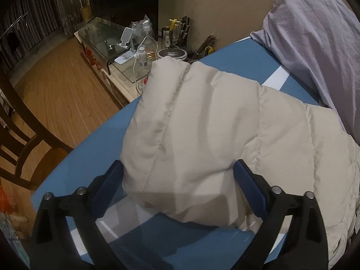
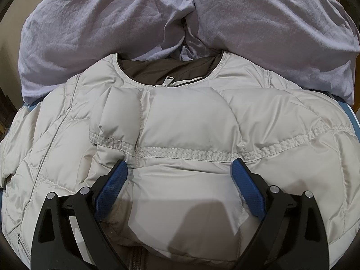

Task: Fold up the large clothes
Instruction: 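Grasp the other sleeve cuff with the left gripper, then lift and fold the held sleeve across the jacket body, then open the left gripper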

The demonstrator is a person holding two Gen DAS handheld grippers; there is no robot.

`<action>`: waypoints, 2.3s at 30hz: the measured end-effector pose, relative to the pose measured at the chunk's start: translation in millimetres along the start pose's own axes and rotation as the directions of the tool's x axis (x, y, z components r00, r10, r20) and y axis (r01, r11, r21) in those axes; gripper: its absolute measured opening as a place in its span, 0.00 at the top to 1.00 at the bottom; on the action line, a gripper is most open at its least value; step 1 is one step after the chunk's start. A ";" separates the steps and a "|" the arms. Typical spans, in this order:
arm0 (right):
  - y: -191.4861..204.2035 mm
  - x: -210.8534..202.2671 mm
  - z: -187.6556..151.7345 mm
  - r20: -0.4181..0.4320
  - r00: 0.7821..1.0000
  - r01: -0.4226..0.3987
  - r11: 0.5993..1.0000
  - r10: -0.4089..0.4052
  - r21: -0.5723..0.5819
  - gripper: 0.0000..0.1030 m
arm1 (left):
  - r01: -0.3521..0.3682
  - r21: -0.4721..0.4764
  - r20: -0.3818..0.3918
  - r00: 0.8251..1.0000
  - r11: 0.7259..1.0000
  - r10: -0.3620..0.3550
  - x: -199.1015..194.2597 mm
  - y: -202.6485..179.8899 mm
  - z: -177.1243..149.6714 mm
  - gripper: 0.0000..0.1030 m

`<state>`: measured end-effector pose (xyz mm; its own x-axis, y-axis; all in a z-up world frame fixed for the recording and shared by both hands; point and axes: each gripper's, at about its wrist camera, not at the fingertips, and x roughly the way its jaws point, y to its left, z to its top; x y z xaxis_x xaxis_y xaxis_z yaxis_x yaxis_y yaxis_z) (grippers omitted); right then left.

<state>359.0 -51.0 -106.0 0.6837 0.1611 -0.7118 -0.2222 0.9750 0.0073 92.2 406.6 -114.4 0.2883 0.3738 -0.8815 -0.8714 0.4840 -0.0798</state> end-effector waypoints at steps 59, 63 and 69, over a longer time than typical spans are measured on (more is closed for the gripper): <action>-82.5 -95.0 -27.2 0.044 0.997 0.061 0.990 -0.067 0.130 0.07 | 0.611 0.598 -0.211 0.744 0.519 -0.634 -182.2 -362.5 -121.6 0.78; -83.6 -95.0 -29.1 0.043 0.997 0.064 0.989 -0.070 0.136 0.07 | 0.592 0.627 -0.255 0.771 0.507 -0.584 -166.9 -374.1 -142.5 0.78; -83.2 -95.1 -30.6 0.042 0.997 0.066 0.988 -0.072 0.142 0.07 | 0.581 0.646 -0.288 0.786 0.496 -0.547 -160.3 -379.7 -160.1 0.68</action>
<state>291.1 -152.1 -60.4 0.7264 0.0964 -0.6804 -0.0758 0.9953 0.0601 313.4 36.3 -17.3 0.5890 -0.1982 -0.7835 -0.0083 0.9679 -0.2510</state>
